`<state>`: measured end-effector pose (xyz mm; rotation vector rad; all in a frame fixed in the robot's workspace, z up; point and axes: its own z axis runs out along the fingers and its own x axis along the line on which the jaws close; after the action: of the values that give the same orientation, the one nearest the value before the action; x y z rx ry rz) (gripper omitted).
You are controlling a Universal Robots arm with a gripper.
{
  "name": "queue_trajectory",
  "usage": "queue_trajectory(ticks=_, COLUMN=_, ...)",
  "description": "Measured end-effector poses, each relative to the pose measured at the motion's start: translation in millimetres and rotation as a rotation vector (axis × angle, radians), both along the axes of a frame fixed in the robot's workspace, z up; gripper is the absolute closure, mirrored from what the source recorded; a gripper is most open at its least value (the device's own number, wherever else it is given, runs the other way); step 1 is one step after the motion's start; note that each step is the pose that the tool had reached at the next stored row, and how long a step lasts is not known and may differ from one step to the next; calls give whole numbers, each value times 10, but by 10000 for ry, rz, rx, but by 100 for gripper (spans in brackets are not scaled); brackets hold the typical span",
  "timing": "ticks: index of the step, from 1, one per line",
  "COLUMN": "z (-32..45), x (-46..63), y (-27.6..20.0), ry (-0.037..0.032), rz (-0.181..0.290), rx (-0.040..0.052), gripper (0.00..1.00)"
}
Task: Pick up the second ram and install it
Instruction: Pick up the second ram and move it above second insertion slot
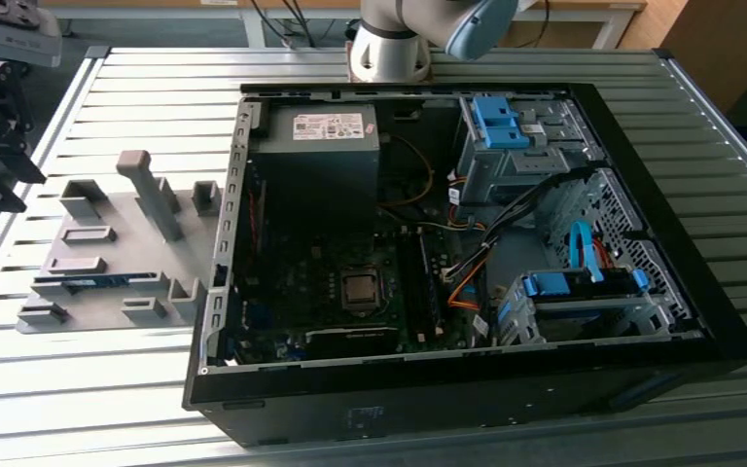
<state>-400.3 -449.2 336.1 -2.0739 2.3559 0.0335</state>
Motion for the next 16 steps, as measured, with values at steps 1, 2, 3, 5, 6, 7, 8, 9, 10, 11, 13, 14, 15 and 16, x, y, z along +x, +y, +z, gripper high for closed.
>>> queue_trajectory(ticks=1, z=-2, x=0, y=0, ry=-1, rz=0, rx=1, gripper=58)
queue_trajectory(ticks=2, z=-4, x=0, y=0, ry=-2, rz=0, rx=2, gripper=58)
queue_trajectory(ticks=3, z=-3, x=0, y=0, ry=-2, rz=0, rx=1, gripper=58)
queue_trajectory(ticks=5, z=-4, x=0, y=0, ry=-2, rz=0, rx=2, gripper=58)
queue_trajectory(ticks=6, z=-4, x=0, y=0, ry=-2, rz=0, rx=2, gripper=58)
queue_trajectory(ticks=7, z=-4, x=0, y=0, ry=-2, rz=0, rx=1, gripper=58)
queue_trajectory(ticks=8, z=-4, x=0, y=0, ry=-2, rz=0, rx=2, gripper=58)
queue_trajectory(ticks=9, z=-5, x=0, y=0, ry=-2, rz=0, rx=1, gripper=58)
queue_trajectory(ticks=10, z=-8, x=0, y=0, ry=-3, rz=0, rx=3, gripper=58)
queue_trajectory(ticks=11, z=-12, x=0, y=0, ry=-5, rz=0, rx=4, gripper=58)
queue_trajectory(ticks=13, z=-26, x=-1, y=-2, ry=-3, rz=-1, rx=2, gripper=58)
queue_trajectory(ticks=14, z=-37, x=0, y=-3, ry=-2, rz=-1, rx=2, gripper=58)
queue_trajectory(ticks=15, z=-53, x=0, y=-6, ry=-1, rz=0, rx=2, gripper=58)
queue_trajectory(ticks=16, z=-72, x=1, y=-7, ry=1, rz=-4, rx=1, gripper=58)
